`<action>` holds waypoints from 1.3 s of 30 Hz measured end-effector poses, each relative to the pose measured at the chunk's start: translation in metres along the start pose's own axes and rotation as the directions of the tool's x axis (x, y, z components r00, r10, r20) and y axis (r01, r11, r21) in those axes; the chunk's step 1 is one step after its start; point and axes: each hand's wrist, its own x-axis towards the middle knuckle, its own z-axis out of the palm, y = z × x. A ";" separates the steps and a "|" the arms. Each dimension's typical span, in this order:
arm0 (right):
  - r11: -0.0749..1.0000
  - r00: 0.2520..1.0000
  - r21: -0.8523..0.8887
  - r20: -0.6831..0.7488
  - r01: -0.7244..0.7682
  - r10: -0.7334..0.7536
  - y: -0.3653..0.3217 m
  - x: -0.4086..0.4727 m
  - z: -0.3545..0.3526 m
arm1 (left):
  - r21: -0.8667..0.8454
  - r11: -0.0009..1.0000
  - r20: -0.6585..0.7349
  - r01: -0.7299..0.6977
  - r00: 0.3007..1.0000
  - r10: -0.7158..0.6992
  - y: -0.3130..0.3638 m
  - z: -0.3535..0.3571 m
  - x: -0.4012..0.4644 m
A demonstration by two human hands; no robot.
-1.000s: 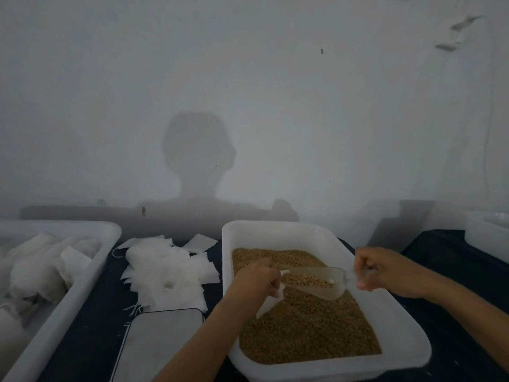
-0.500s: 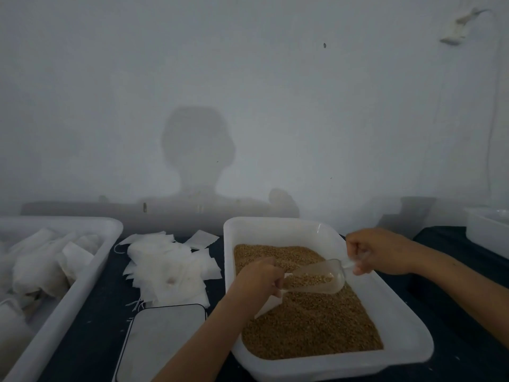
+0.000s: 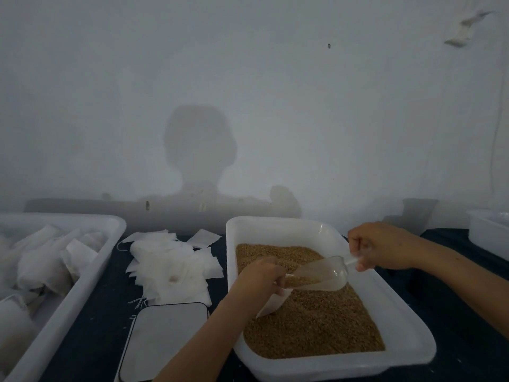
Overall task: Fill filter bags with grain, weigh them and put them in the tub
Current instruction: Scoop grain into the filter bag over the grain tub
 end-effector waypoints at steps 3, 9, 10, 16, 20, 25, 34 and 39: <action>1.000 1.000 0.011 0.000 0.001 -0.001 0.001 -0.001 0.000 | -0.001 1.000 0.008 0.005 1.000 -0.005 0.000 -0.001 0.000; 0.999 1.000 0.041 -0.013 0.005 -0.004 0.001 -0.002 0.000 | -0.002 0.999 0.000 0.033 0.999 -0.033 -0.001 0.001 0.000; 0.999 1.000 0.051 -0.016 0.006 -0.005 0.001 -0.002 0.000 | -0.004 0.999 0.001 0.037 0.999 -0.037 -0.001 0.001 0.000; 0.975 0.998 0.222 0.068 -0.030 0.015 0.009 -0.007 0.008 | 0.007 0.994 -0.036 0.114 0.993 -0.113 -0.002 0.008 -0.001; 0.883 0.984 0.448 0.161 -0.139 0.074 0.015 -0.012 0.031 | 0.001 0.991 -0.057 0.135 0.989 -0.135 -0.007 0.013 -0.001; 0.743 0.958 0.606 0.210 -0.284 0.195 0.012 0.000 0.072 | -0.201 0.960 -0.104 0.194 0.970 -0.218 -0.013 0.012 0.000; 0.836 0.970 0.494 0.077 -0.237 0.230 -0.010 0.029 0.130 | -0.531 0.807 -0.185 0.256 0.895 -0.405 -0.020 0.006 0.002; 0.901 0.976 0.377 0.038 -0.214 0.215 -0.019 0.032 0.145 | -0.658 0.727 -0.226 0.197 0.869 -0.440 -0.020 0.002 0.001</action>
